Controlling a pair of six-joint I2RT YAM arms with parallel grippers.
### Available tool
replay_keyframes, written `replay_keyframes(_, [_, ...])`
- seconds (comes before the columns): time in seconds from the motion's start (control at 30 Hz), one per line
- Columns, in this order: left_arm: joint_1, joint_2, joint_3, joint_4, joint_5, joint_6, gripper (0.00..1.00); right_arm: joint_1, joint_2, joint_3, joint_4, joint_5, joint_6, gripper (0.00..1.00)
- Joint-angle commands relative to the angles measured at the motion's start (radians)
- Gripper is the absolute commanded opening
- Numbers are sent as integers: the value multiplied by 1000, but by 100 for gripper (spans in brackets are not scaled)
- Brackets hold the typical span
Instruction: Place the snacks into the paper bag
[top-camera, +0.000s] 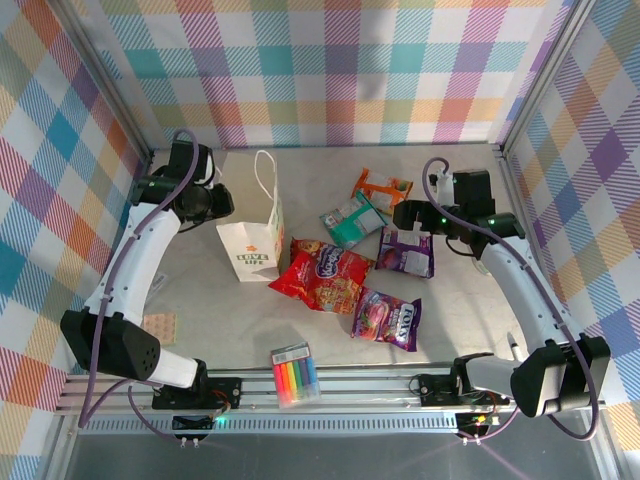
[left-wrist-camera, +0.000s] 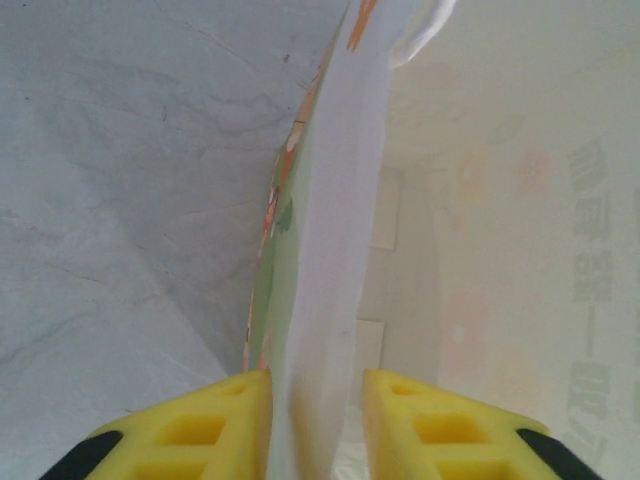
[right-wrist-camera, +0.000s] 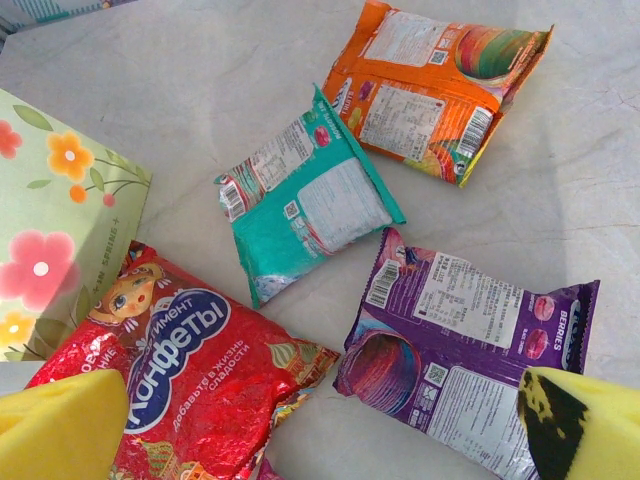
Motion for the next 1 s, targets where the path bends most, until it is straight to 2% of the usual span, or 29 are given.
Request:
replay_keyframes(0.0, [-9,-37,5,-31,-18,5,36,8,2,6,-15,-12,-17,100])
replay_keyframes(0.1, [-9,-43,7,-26,-13,7,40,7,-1,3,-17,-1,-14,99])
replay_keyframes(0.3, [-10,-45,14,-25,-19,15,41,7,-44,-48,52,35,33,99])
replay_keyframes(0.4, [-9,-46,14,-23,-18,15,41,8,-92,-82,76,114,91,99])
replay_keyframes(0.6, [-9,-46,18,-23,-8,11,42,8,-49,-35,-40,188,50,99])
replay_keyframes(0.8, [-18,-47,40,-38,20,31,59,8,-7,-34,-59,217,73,99])
replay_keyframes(0.97, [-21,-49,84,-68,22,39,62,8,-4,-9,-89,259,57,99])
